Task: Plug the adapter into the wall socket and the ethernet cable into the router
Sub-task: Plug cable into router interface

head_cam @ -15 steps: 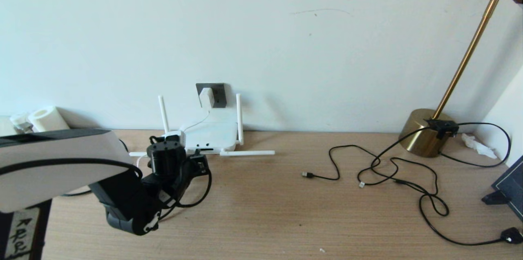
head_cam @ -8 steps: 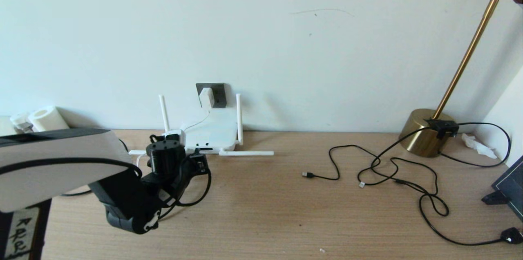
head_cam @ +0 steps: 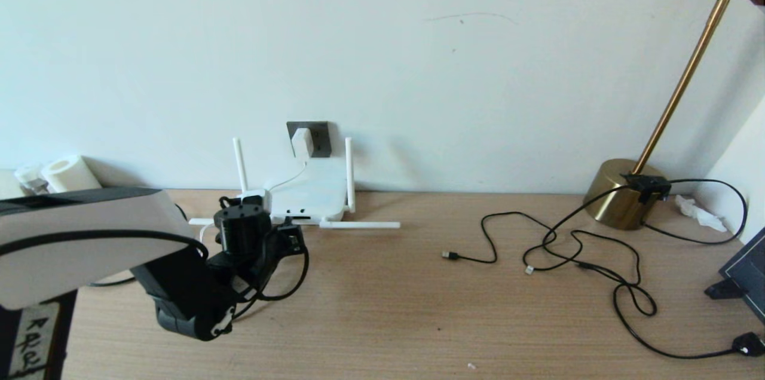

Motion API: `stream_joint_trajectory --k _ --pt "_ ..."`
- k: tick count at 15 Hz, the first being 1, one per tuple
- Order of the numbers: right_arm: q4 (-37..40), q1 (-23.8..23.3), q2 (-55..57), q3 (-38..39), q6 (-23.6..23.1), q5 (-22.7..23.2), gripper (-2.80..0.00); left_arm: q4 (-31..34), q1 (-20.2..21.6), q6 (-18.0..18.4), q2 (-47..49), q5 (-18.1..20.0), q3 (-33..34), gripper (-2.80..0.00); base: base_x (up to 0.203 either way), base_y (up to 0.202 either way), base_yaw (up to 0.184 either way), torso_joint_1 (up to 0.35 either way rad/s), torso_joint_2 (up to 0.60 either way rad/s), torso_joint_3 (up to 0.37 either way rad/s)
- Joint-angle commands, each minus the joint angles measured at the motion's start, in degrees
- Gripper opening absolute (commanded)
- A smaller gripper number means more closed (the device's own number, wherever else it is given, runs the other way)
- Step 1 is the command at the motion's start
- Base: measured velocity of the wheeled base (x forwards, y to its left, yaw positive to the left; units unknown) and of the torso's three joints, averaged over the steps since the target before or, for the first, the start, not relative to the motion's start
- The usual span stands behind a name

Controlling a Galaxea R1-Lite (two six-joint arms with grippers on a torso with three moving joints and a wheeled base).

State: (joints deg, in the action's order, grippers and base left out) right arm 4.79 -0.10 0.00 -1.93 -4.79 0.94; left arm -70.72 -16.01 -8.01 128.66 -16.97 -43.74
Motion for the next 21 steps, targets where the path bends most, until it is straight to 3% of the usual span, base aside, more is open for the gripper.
stream_joint_trajectory --k 1,21 --pt "0.0 -0.1 0.1 0.0 0.0 0.0 -2.80 -0.4 0.1 -0.1 0.2 -0.1 0.0 -2.80 0.000 0.000 0.000 0.000 0.00 0.000" --pt "0.0 0.0 0.0 0.0 0.0 0.0 -2.80 -0.3 1.7 1.6 0.0 2.9 0.2 -2.80 0.000 0.000 0.000 0.000 0.00 0.000"
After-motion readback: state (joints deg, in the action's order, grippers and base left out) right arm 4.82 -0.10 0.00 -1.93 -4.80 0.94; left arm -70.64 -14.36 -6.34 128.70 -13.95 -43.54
